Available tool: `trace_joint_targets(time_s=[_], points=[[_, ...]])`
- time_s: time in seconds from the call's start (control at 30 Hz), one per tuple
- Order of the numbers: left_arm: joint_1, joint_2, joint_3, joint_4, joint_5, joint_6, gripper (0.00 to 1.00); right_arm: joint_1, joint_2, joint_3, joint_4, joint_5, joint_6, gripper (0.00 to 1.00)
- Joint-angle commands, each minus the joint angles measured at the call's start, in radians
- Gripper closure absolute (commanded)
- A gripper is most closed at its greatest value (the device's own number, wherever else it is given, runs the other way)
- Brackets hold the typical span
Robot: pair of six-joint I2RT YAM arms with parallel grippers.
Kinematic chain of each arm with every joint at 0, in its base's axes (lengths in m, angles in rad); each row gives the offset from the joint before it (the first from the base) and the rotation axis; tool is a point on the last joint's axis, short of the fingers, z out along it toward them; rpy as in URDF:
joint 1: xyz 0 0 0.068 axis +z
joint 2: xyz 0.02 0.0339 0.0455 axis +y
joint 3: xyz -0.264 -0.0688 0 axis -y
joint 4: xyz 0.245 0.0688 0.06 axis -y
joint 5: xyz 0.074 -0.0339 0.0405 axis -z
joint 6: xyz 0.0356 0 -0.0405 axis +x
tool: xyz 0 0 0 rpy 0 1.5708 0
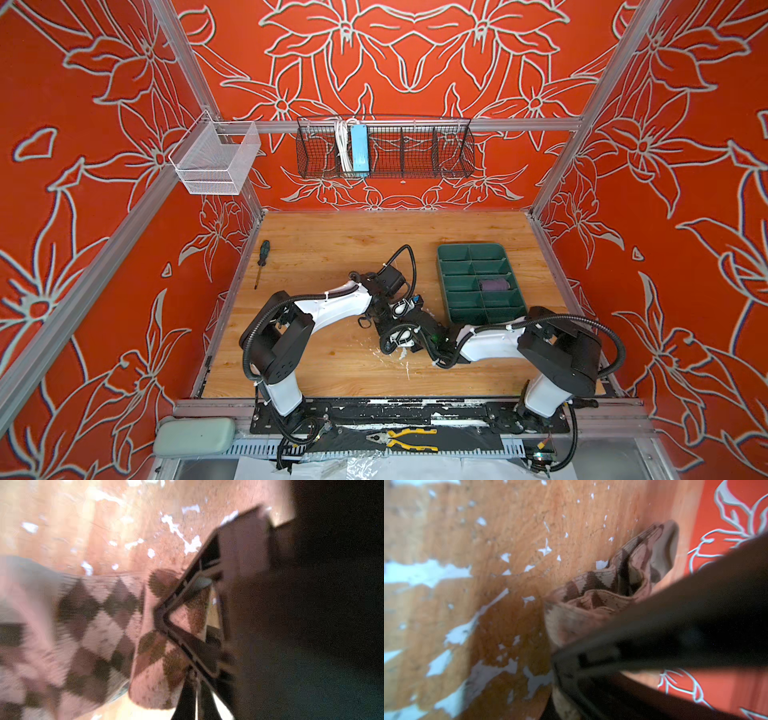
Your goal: Roll the socks
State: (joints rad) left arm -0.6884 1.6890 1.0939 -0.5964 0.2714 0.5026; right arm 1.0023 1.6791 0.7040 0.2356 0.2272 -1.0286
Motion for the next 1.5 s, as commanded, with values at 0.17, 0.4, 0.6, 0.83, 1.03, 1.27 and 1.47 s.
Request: trace_joint_targets(time_s=[0.17,0.4,0.6,0.83,1.03,1.27,1.47], points=[[-0.005,-0.314,-0.161,0.192,-0.171,-0.097,0.75,-0.019,-0.033,0.167,-0.693,-0.235,0.09,0.97],[0.058,-0.412,-0.268,0.303,-0.391,-0.3,0.66,-0.025,-0.025,0.234,-0.86,-0.318,0.141,0.98],[0.059,-0.166,-0.09,0.152,-0.321,-0.549,0.85,-0.024,-0.018,0.234,-0.805,-0.307,0.168,0.97],[0.059,0.015,-0.022,0.131,-0.312,-0.816,0.9,-0.024,-0.017,0.239,-0.785,-0.284,0.189,0.97],[0.061,0.13,0.008,0.129,-0.305,-0.912,0.91,-0.022,-0.053,0.226,-0.755,-0.238,0.212,0.98],[0.054,0.261,0.092,0.225,-0.216,-0.926,0.96,0.008,-0.114,0.195,-0.714,-0.243,0.191,0.97],[-0.005,0.375,0.244,0.265,-0.138,-0.781,0.99,0.013,-0.092,0.242,-0.819,-0.321,0.145,0.97]])
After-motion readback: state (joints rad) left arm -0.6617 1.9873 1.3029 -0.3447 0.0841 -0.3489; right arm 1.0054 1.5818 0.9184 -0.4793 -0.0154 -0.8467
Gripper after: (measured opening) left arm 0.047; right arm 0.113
